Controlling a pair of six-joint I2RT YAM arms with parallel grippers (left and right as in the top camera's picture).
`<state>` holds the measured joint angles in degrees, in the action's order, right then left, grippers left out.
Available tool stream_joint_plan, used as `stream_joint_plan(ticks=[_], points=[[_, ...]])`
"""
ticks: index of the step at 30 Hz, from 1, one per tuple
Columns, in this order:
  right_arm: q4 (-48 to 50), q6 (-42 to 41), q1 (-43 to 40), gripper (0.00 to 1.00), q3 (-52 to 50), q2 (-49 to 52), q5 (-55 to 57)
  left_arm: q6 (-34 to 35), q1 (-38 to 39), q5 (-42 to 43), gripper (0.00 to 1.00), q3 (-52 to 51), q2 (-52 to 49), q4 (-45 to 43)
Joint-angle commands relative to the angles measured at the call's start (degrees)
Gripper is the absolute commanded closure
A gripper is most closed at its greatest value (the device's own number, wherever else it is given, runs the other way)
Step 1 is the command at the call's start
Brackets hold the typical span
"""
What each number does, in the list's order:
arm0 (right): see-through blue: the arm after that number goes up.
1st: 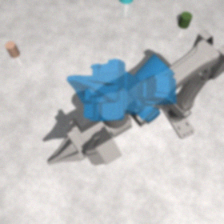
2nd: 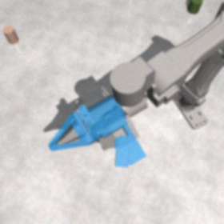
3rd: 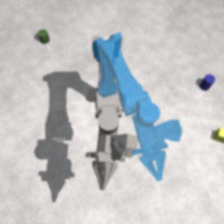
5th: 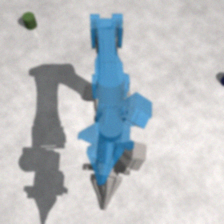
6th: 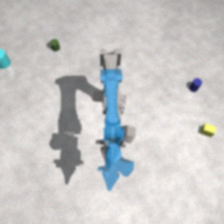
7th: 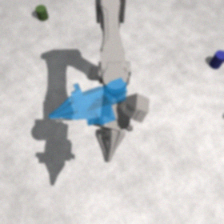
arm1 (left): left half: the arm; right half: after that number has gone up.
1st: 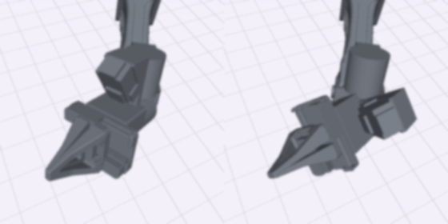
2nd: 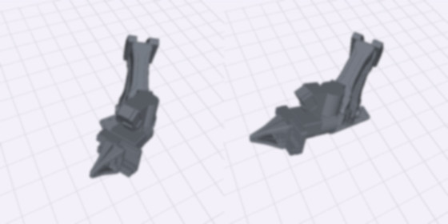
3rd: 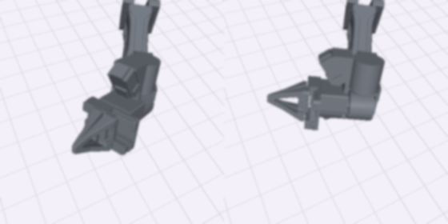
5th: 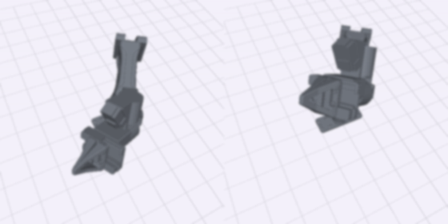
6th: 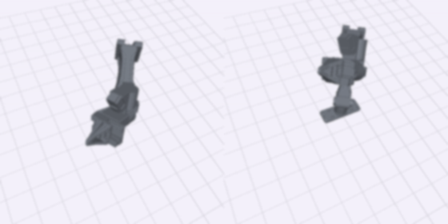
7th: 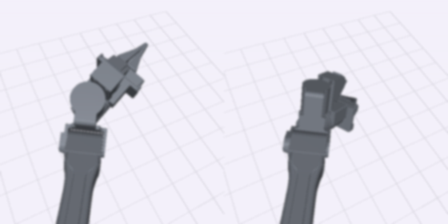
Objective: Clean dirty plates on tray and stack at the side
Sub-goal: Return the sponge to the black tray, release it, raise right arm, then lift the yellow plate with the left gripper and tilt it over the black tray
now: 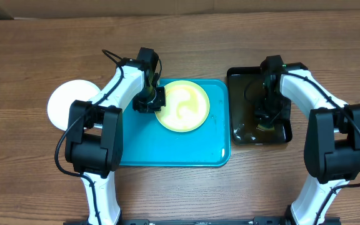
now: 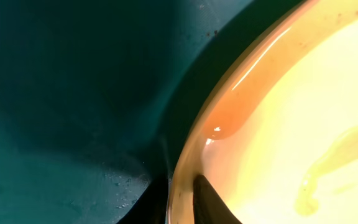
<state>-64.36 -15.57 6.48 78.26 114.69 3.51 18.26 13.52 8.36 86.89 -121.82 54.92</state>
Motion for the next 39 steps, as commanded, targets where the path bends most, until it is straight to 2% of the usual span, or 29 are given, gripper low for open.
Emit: stream_joint_plan(ticks=[1,6,12,16,24,28,39], points=[[-4.09,1.01,0.17,0.48,7.82,-0.59,-1.55,0.13,0.02,-2.34,0.81,-2.25,-3.43,0.50],[-8.96,0.98,0.17,0.00,17.64,-0.59,-1.46,-0.09,0.02,-2.34,0.80,-2.25,-3.43,0.57],[-13.57,0.98,-2.03,0.00,28.37,-0.59,-1.46,-0.07,0.02,-2.34,0.82,-2.25,-3.43,0.72],[-16.50,0.94,-6.97,0.00,33.35,-0.59,-1.46,-0.07,0.02,-2.32,0.96,-2.25,-3.43,1.25],[-16.35,0.94,-18.47,0.00,34.27,-0.57,-1.46,0.44,0.02,-3.08,0.96,-1.11,-2.62,3.30],[-15.30,0.94,-21.88,0.00,34.27,-0.57,-1.46,3.74,0.02,-7.32,0.96,1.18,-0.26,6.78],[-14.95,0.94,-24.24,0.00,34.27,-0.57,-1.46,6.71,0.72,-14.29,0.96,5.22,10.47,14.58]])
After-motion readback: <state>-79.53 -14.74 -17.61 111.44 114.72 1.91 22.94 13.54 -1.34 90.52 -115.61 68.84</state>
